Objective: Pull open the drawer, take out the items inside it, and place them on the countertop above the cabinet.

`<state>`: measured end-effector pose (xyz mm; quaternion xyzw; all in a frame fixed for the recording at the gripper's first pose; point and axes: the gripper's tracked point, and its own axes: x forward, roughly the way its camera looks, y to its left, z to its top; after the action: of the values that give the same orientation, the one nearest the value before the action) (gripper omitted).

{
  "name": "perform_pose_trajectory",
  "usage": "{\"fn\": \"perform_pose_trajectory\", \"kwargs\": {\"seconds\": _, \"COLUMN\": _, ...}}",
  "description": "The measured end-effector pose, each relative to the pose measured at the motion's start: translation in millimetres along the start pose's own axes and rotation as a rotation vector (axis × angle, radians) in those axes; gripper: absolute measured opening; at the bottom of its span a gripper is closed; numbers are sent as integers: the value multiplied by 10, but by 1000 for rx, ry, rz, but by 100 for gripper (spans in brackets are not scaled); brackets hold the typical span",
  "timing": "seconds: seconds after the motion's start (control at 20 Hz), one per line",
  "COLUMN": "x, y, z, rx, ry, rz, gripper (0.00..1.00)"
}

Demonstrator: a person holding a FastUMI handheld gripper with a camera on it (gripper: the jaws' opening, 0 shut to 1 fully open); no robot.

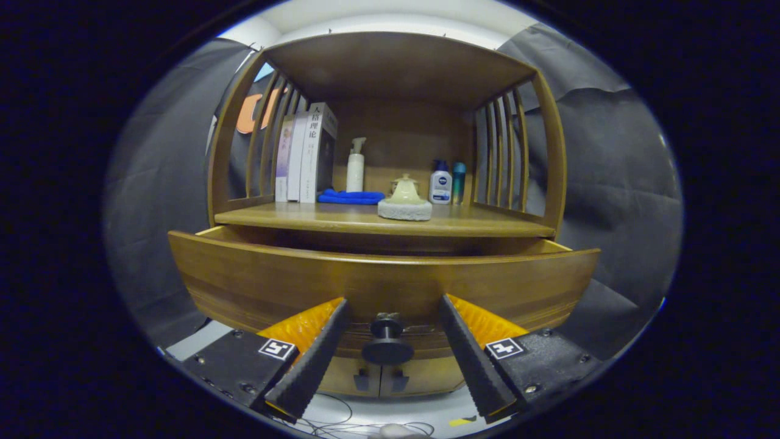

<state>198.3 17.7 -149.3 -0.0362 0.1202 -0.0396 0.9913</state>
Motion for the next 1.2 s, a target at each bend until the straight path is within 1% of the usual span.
{"fn": "perform_pose_trajectory", "kwargs": {"seconds": 0.3, "x": 406, "y": 22, "z": 101, "rx": -47, "ry": -37, "rz": -6, "gripper": 98}}
{"fn": "perform_pose_trajectory", "kwargs": {"seconds": 0.4, "x": 544, "y": 28, "z": 132, "rx": -43, "ry": -40, "rz": -5, "gripper": 98}}
{"fn": "perform_pose_trajectory", "kwargs": {"seconds": 0.5, "x": 680, "y": 33, "z": 145, "rx": -11, "ry": -37, "rz": 0, "gripper": 98}}
{"fn": "perform_pose_trajectory", "kwargs": {"seconds": 0.6, "x": 695, "y": 71, "z": 171, "rx": 29, "ry": -38, "rz": 18, "gripper": 97}}
{"fn": "perform_pose_trajectory", "kwargs": {"seconds": 0.7, "x": 721, "y": 43, "z": 136, "rx": 40, "ry": -69, "rz": 24, "gripper": 95}}
{"fn": "perform_pose_trajectory", "kwargs": {"seconds": 0.8, "x": 738, "y": 59, "z": 128, "rx": 66, "ry": -88, "rz": 32, "gripper": 95}}
{"fn": "perform_pose_trajectory", "kwargs": {"seconds": 0.9, "x": 729, "y": 49, "z": 120, "rx": 64, "ry": -74, "rz": 32, "gripper": 95}}
{"fn": "perform_pose_trajectory", "kwargs": {"seconds": 1.05, "x": 707, "y": 27, "z": 135, "rx": 54, "ry": -6, "rz": 34, "gripper": 95}}
{"fn": "perform_pose_trajectory", "kwargs": {"seconds": 1.15, "x": 601, "y": -21, "z": 193, "rx": 62, "ry": 32, "rz": 40, "gripper": 96}}
{"fn": "perform_pose_trajectory", "kwargs": {"seconds": 1.2, "x": 500, "y": -63, "z": 272, "rx": 71, "ry": 23, "rz": 36, "gripper": 96}}
